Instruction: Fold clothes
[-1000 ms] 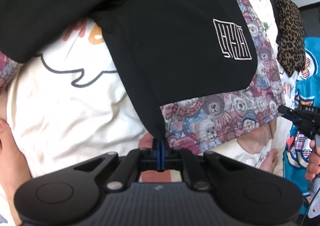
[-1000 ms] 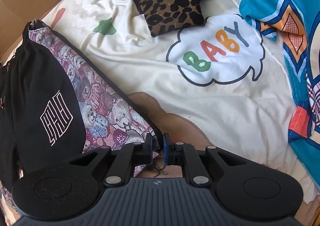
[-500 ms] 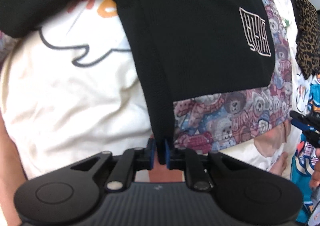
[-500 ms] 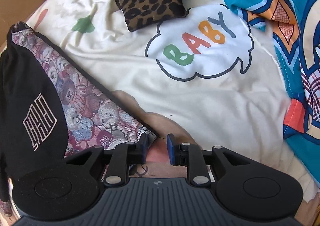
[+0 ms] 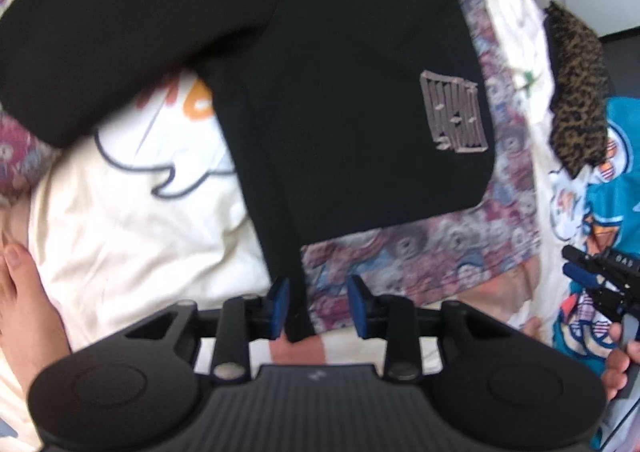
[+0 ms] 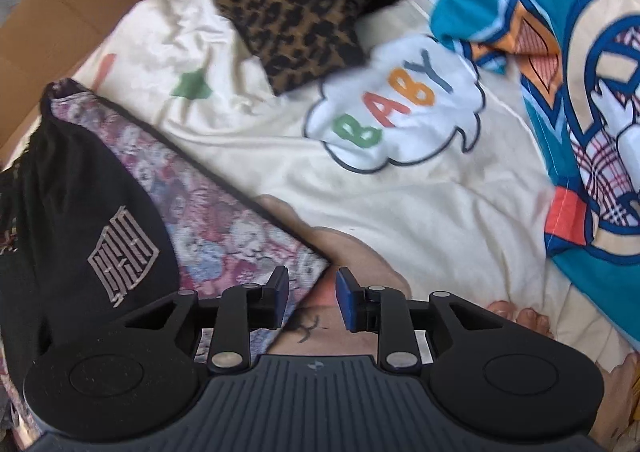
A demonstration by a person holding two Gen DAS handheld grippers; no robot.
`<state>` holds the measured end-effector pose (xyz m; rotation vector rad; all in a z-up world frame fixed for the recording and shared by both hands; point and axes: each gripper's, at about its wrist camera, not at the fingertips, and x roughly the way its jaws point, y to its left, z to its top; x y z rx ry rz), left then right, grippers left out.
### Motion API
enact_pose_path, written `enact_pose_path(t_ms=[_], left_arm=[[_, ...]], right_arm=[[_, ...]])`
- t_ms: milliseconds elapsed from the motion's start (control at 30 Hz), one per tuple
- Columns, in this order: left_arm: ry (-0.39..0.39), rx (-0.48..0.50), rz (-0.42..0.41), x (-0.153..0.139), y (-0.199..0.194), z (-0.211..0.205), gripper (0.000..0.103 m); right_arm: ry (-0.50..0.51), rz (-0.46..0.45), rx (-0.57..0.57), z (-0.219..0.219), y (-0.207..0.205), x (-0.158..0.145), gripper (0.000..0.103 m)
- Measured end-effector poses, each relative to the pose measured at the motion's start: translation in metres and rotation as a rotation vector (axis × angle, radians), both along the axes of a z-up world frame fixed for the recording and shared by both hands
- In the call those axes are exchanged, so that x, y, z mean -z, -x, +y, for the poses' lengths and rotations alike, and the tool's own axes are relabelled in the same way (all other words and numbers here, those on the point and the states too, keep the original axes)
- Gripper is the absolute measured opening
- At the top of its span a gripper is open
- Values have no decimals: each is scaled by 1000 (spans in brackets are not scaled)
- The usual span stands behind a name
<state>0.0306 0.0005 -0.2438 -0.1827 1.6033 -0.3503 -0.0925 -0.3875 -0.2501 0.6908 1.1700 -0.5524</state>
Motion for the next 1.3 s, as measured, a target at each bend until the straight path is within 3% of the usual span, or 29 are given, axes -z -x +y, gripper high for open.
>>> enact_pose_path(t_ms=[333, 500, 567, 633, 767, 1133, 1300], left_arm=[[44, 100, -182, -111, -59, -6, 35], [42, 144, -265, -177, -98, 14, 37], [68, 151, -264, -201, -110, 26, 46], [76, 159, -270, -223, -118, 37, 48], [26, 184, -347, -262, -129, 63, 48], [-38, 37, -458, -317, -149, 168, 49], [-69, -14, -455, -313, -151, 208, 50]], right_arm=[[8, -142, -93, 20, -25, -75, 33], [-25, -220, -107, 28, -27, -114, 40], [-26, -247, -117, 33, -27, -128, 40], [-32, -272, -129, 40, -26, -138, 40], [-50, -316, -160, 57, -23, -155, 40], [-48, -415, -230, 99, -7, -181, 44], [-35, -443, -265, 117, 0, -184, 44]])
